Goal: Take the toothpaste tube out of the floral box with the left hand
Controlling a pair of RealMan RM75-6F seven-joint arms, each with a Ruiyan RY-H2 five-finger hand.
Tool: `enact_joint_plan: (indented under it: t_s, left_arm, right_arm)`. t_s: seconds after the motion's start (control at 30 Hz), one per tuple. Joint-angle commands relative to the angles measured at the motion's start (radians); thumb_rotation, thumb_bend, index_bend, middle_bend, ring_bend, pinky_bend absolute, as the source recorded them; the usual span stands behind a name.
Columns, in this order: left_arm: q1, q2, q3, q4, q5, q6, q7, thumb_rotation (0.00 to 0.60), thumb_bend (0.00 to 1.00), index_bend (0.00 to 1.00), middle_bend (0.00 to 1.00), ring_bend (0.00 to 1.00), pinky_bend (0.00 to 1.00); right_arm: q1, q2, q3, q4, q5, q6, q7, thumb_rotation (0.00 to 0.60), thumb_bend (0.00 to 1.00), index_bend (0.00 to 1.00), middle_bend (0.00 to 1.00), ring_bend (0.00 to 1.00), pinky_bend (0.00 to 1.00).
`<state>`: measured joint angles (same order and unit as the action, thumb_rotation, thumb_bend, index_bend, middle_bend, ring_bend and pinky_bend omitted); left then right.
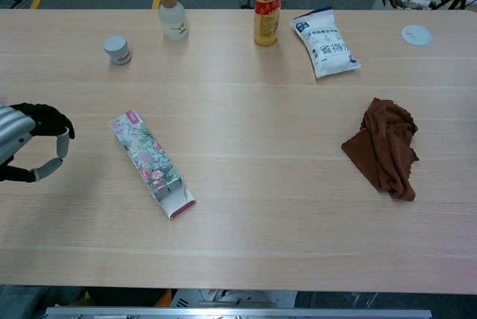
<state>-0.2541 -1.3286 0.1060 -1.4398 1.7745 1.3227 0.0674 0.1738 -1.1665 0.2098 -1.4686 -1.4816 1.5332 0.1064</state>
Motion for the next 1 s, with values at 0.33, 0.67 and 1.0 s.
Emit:
enact_joint_plan:
  t_s: [0.33, 0.67, 1.0]
  left_arm:
    - [-0.013, -0.036, 0.043, 0.023, 0.034, -0.009, -0.027, 0.600, 0.36, 0.57, 0.39, 0.28, 0.33]
    - [-0.017, -0.074, 0.059, 0.069, 0.036, -0.021, -0.026, 0.600, 0.36, 0.57, 0.39, 0.28, 0.33]
    - [-0.026, -0.135, 0.074, 0.148, 0.051, -0.037, 0.006, 0.600, 0.36, 0.50, 0.38, 0.28, 0.33]
  right_arm:
    - [0.003, -0.004, -0.002, 0.019, 0.009, -0.001, 0.022, 0.600, 0.29, 0.57, 0.39, 0.26, 0.36]
    - [0.002, -0.006, -0.008, 0.025, 0.008, 0.003, 0.027, 0.600, 0.29, 0.57, 0.39, 0.26, 0.36]
    - [-0.001, -0.011, -0.013, 0.034, 0.013, 0.004, 0.038, 0.600, 0.29, 0.57, 0.39, 0.26, 0.36]
